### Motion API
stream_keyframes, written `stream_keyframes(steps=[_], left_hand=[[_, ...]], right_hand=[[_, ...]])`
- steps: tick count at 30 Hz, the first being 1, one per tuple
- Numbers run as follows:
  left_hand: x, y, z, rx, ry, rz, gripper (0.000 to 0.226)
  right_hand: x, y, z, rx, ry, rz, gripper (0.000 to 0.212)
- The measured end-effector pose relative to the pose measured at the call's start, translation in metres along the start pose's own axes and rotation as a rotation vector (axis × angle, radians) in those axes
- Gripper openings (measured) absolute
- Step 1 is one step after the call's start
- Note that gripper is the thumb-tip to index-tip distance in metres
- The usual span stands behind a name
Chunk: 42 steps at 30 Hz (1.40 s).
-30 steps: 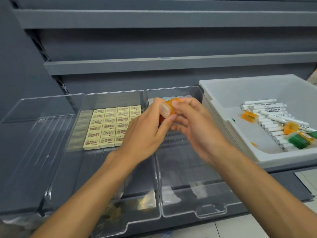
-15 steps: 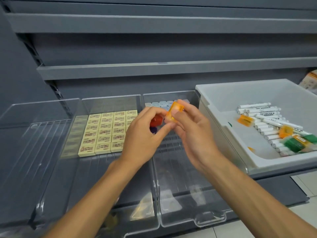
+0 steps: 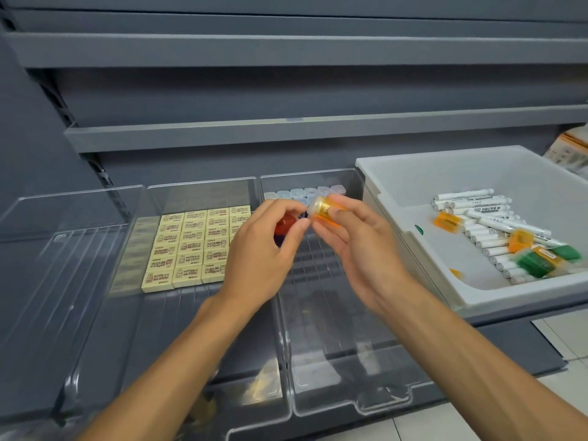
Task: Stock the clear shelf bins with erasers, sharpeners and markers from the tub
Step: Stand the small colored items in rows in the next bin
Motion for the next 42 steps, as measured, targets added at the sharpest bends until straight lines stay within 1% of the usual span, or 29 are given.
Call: stream_keyframes(steps=[2, 4, 6, 9, 11, 13, 16, 18, 20, 22, 23, 25, 26, 28, 30, 33, 35, 38, 39, 42], left_hand=[[0.0, 0.0, 0.0, -0.004, -0.019, -0.007, 0.006], [-0.001, 0.0, 0.0, -0.009, -0.049, -0.024, 0.003], [-0.002, 0.0, 0.001, 0.002, -0.066, -0.044, 0.006], [-0.004, -0.001, 0.001, 0.016, -0.087, -0.06, 0.008], [-0.004, -0.001, 0.0, 0.028, -0.068, -0.059, 0.008], [-0.004, 0.0, -0.001, 0.045, -0.039, -0.05, 0.008], [-0.004, 0.001, -0.001, 0.065, -0.016, -0.049, 0.008], [-0.004, 0.0, -0.002, 0.07, -0.018, -0.051, 0.009], [-0.004, -0.001, -0.002, 0.072, -0.043, -0.057, 0.009], [-0.003, -0.002, 0.001, 0.067, -0.103, -0.074, 0.008], [-0.002, -0.004, 0.003, 0.054, -0.125, -0.085, 0.008], [0.0, -0.009, 0.004, 0.03, -0.121, -0.085, 0.008], [0.001, -0.011, 0.002, 0.028, -0.097, -0.079, 0.008], [0.003, -0.015, 0.0, 0.025, -0.056, -0.059, 0.009], [0.002, -0.017, 0.0, 0.013, -0.052, -0.048, 0.01], [-0.001, -0.02, 0.002, -0.011, -0.047, -0.05, 0.01], [-0.005, -0.023, 0.003, -0.014, -0.026, -0.063, 0.01], [-0.012, -0.025, 0.003, -0.011, -0.019, -0.105, 0.008], [-0.013, -0.025, 0.003, -0.006, -0.028, -0.119, 0.007], [-0.015, -0.024, 0.0, 0.001, -0.055, -0.13, 0.008]], right_hand=[[0.003, 0.0, 0.0, -0.027, -0.031, 0.021, 0.019], [0.007, -0.003, 0.001, -0.065, 0.0, 0.06, 0.019], [0.014, -0.007, 0.005, -0.13, -0.001, 0.119, 0.021], [0.018, -0.009, 0.01, -0.27, -0.154, 0.218, 0.022], [0.019, -0.011, 0.014, -0.316, -0.226, 0.266, 0.016], [0.021, -0.015, 0.019, -0.312, -0.23, 0.281, 0.013], [0.022, -0.022, 0.021, -0.254, -0.17, 0.279, 0.022], [0.023, -0.025, 0.02, -0.175, -0.037, 0.262, 0.015], [0.023, -0.026, 0.019, -0.049, 0.22, 0.259, 0.012], [0.024, -0.025, 0.017, 0.103, 0.515, 0.245, 0.017], [0.023, -0.024, 0.015, 0.161, 0.613, 0.226, 0.024], [0.022, -0.027, 0.015, 0.212, 0.742, 0.193, 0.038], [0.021, -0.029, 0.016, 0.229, 0.796, 0.189, 0.038], [0.021, -0.036, 0.02, 0.27, 0.893, 0.207, 0.028], [0.021, -0.041, 0.024, 0.302, 0.993, 0.233, 0.023], [0.018, -0.045, 0.023, 0.363, 1.121, 0.22, 0.032], [0.017, -0.048, 0.022, 0.38, 1.257, 0.206, 0.035], [0.022, -0.053, 0.025, 0.325, 1.56, 0.208, 0.04], [0.025, -0.054, 0.026, 0.298, 1.621, 0.203, 0.039], [0.032, -0.059, 0.032, 0.239, 1.706, 0.195, 0.037]])
Point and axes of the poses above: each hand's wrist, its own y-axis away from the middle knuckle, its own x-axis out of the back of the hand, z = x × y, the point moved 3 cm from there along -y, towards the middle knuckle, and after that the axes turned 2 degrees about y, right-handed, at the moved point
